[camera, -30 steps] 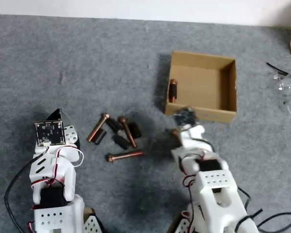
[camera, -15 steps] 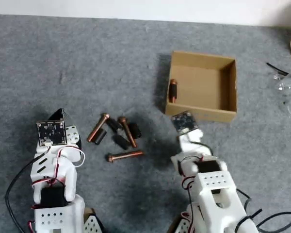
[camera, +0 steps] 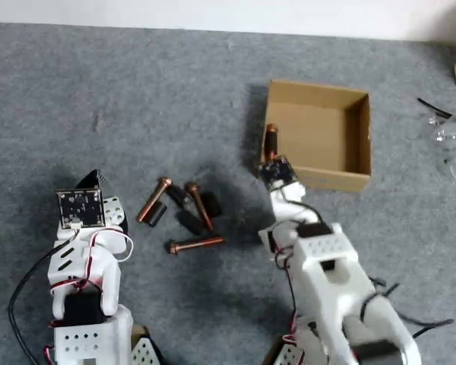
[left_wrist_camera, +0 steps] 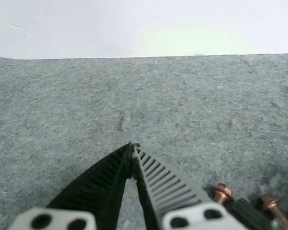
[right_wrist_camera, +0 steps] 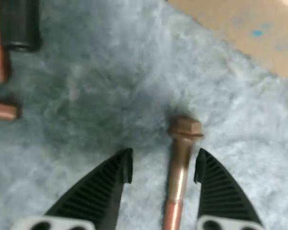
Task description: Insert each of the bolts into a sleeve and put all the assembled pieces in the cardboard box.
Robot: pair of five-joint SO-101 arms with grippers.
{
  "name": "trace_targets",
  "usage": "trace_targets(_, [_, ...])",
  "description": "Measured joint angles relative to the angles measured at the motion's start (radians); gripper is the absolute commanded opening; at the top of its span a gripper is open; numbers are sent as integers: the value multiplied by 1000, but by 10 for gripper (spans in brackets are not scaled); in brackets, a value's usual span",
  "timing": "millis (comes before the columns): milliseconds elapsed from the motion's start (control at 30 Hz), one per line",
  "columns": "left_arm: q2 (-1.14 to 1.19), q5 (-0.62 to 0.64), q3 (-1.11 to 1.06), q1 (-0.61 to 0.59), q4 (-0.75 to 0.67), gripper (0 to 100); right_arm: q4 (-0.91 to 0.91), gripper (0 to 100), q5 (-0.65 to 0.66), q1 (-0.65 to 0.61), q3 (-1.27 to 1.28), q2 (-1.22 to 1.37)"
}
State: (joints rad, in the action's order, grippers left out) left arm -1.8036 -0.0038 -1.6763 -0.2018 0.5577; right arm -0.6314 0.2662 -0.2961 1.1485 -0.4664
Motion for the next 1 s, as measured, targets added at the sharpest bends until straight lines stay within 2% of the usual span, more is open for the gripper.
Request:
trace_targets(267, [0, 0, 0, 0, 0, 11, 5, 182, -5, 52, -77, 144])
trace_targets(433, [0, 0, 0, -2, 0, 11, 6, 1, -6, 58, -80, 158])
trace_targets(867, [0, 0, 0, -2, 0, 11, 23, 4, -3, 100, -87, 167])
trace_targets(1000, [0, -38, 0, 49, 0, 11, 23, 4, -3, 104, -87, 167])
